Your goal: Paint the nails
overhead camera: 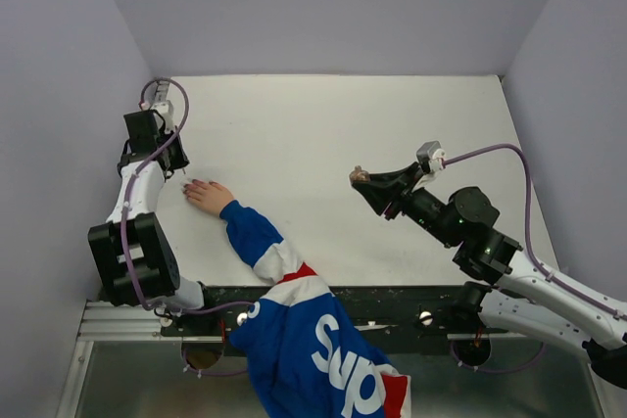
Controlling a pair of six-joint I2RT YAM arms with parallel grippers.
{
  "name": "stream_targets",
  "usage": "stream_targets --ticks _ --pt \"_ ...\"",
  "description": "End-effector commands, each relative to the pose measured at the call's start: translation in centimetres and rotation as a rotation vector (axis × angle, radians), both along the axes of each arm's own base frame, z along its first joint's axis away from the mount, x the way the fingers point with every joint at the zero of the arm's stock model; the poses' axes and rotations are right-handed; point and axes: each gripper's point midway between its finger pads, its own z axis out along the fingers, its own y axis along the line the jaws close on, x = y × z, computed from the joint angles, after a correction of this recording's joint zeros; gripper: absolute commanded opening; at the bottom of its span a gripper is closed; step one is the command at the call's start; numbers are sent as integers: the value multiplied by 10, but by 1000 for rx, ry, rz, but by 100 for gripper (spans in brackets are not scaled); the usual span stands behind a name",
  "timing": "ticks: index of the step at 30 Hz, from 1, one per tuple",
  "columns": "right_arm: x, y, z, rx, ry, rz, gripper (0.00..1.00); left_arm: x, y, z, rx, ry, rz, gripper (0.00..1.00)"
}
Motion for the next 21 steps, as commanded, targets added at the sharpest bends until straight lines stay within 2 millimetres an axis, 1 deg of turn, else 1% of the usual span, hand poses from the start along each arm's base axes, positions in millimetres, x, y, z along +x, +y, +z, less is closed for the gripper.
stream_targets --ticks 1,5,7,10,14,16,17,21 --pt "-1 -4 2 15 -6 -10 1 -5 -25 13 -295 -71 210 0" --pt "-4 -8 1 16 -8 -13 1 -15 -33 -5 -414 -71 316 0" --pt "-3 -11 1 12 -10 -24 1 -20 -31 -10 -440 -94 361 0" --pt "-4 -13 2 10 -17 -27 1 -27 -19 -17 -430 -133 428 0" --pt "-4 -12 2 9 -20 -24 1 -34 -11 -28 -431 -139 466 0" --pt "-4 -11 1 6 -17 -19 1 -39 -5 -30 -438 -149 494 0" --pt "-4 -10 1 4 -17 -18 1 -38 1 -26 -440 -177 510 0" --pt "-4 -9 -1 0 -15 -16 1 -41 16 -22 -426 -204 533 0"
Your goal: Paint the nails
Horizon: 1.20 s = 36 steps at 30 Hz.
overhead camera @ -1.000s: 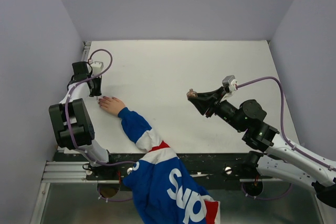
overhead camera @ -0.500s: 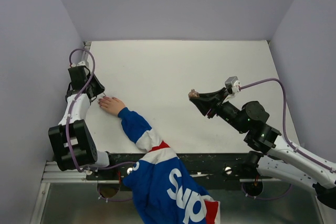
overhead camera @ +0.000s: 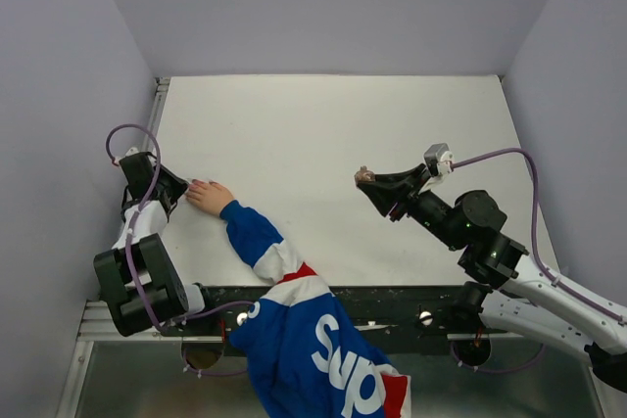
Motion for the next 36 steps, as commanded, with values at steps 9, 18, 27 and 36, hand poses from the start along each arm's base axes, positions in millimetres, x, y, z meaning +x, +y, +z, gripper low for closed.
stream_targets --ticks 9,18,27,36 --pt "4 5 -9 -22 2 -3 1 13 46 20 50 -100 82 0" --pt "7 9 -12 -31 8 -1 1 18 58 10 49 -84 125 0" --pt "9 10 -14 -38 12 -8 1 23 67 2 76 -84 149 0" --pt "11 13 -16 -43 13 -5 1 26 74 4 109 -106 170 0"
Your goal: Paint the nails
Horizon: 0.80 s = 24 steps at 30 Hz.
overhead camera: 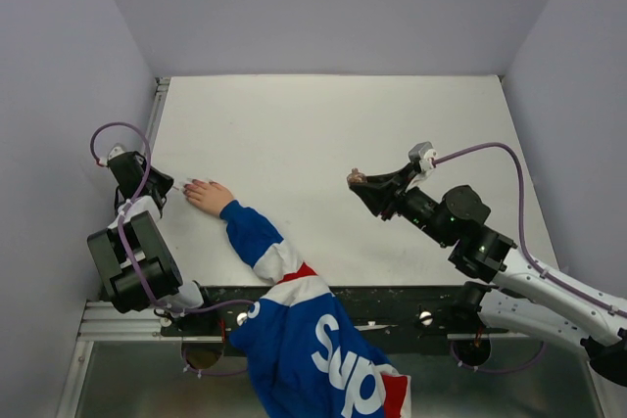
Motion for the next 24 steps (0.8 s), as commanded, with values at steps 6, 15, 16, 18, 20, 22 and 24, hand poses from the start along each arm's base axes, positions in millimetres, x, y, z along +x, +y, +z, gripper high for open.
stream_targets --ticks 6,15,16,18,20,22,24 --pt "2 3 7 22 -29 4 1 4 12 10 83 -42 51 0" --pt "1 2 7 27 -30 4 1 5 -1 8 94 -33 30 0" --pt "0 1 7 28 -31 5 1 5 -2 8 89 -31 30 0" --pt "-1 0 8 34 -34 2 1 4 -3 4 78 -15 35 0" --pt "-2 -3 9 38 -36 -2 1 5 -5 3 67 -9 38 0" --pt "-2 -4 11 42 -39 -7 1 6 -8 2 70 2 35 0" --pt "-2 -5 9 40 -38 -7 1 7 -11 0 81 24 32 0"
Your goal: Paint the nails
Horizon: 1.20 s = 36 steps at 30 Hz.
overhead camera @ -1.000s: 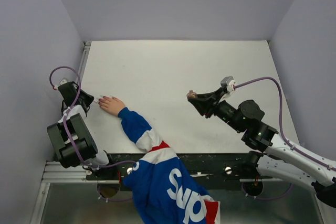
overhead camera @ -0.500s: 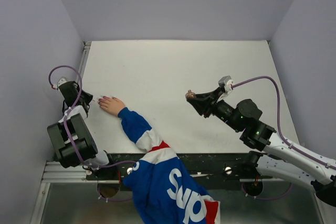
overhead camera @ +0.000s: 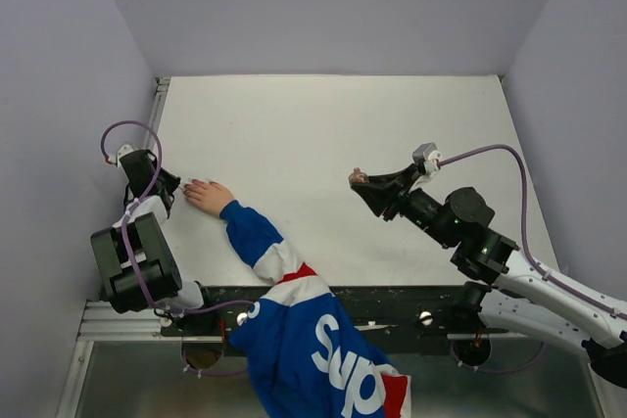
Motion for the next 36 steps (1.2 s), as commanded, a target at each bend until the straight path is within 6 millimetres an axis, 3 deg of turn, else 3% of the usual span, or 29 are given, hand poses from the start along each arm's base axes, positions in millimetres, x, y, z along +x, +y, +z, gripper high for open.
stream_targets --ticks 1,25,31,36 --pt "-2 -4 7 28 -28 -7 1 2 -2 2 25 29 20 0" --pt "-7 -19 18 61 -44 -32 1 12 -13 -6 28 111 -13 0" --pt "-3 -19 22 40 -54 -49 1 1 -4 6 106 109 5 0" --pt "1 -9 27 24 -54 -33 1 -10 -2 37 191 92 -24 0"
